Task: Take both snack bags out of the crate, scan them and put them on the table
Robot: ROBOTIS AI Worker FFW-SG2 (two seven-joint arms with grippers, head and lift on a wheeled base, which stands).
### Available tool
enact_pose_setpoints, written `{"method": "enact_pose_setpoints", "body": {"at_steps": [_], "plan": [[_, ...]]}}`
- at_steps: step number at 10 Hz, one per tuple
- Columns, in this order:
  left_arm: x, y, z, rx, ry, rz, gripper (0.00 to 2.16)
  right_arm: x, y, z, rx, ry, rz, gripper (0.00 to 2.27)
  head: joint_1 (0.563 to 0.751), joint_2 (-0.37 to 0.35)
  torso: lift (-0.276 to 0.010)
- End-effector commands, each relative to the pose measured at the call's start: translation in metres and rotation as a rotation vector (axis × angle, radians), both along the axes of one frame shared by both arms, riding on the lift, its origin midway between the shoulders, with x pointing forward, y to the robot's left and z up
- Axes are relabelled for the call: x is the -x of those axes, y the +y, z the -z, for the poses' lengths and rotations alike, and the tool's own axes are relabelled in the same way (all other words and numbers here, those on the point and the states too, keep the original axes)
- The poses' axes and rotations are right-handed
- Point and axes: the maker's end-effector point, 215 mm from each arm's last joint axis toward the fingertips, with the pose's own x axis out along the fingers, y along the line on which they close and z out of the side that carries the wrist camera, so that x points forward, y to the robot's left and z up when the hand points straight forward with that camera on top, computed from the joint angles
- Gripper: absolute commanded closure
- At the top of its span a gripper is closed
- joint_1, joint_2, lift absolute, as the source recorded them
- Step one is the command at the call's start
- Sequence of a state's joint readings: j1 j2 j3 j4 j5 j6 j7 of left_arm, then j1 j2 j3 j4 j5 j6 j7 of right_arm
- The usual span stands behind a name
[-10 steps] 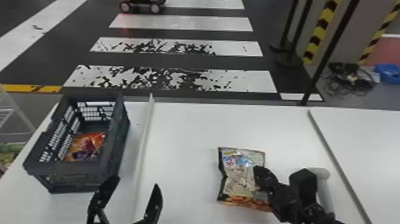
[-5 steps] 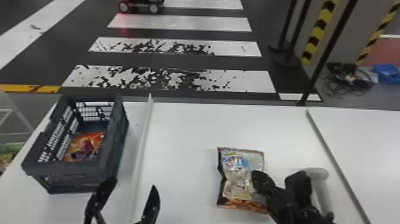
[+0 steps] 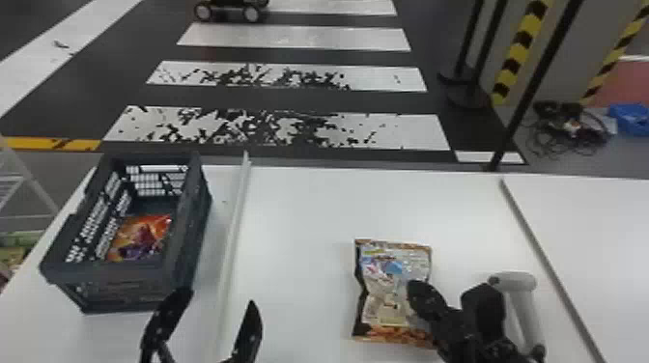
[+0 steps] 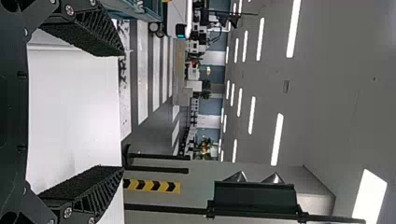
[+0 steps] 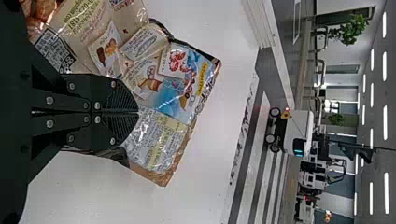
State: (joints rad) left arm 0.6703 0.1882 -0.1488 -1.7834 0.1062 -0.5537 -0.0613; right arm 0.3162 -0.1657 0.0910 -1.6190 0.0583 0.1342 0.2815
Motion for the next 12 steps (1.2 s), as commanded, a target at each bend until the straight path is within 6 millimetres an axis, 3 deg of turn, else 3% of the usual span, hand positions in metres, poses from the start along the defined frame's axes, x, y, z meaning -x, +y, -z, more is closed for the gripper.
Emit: {"method": "enact_pose_setpoints", "body": {"at_steps": [1,5,9,12], "plan": [[0.000,0.000,0.000,0.001,-0.001,0.000,0.13,-0.005,0.000,-0.011,-0.002,-0.024,0.000,2.24,0.695,-0.010,-0.094],[0.001,0.001,-0.002,0.002,-0.006,-0.003,0.13,-0.006,-0.006,-0.049,-0.005,-0.081,0.014,2.24,0.695,-0.015,-0.094],[-0.001,0.001,0.002,0.003,0.000,-0.006,0.13,0.033,-0.022,-0.045,0.020,-0.042,0.036,2.24,0.695,-0.027,-0.094],[-0.003,0.003,0.002,0.019,0.001,-0.010,0.13,0.044,-0.019,-0.035,0.018,-0.019,0.023,2.24,0.695,-0.041,-0.094]]}}
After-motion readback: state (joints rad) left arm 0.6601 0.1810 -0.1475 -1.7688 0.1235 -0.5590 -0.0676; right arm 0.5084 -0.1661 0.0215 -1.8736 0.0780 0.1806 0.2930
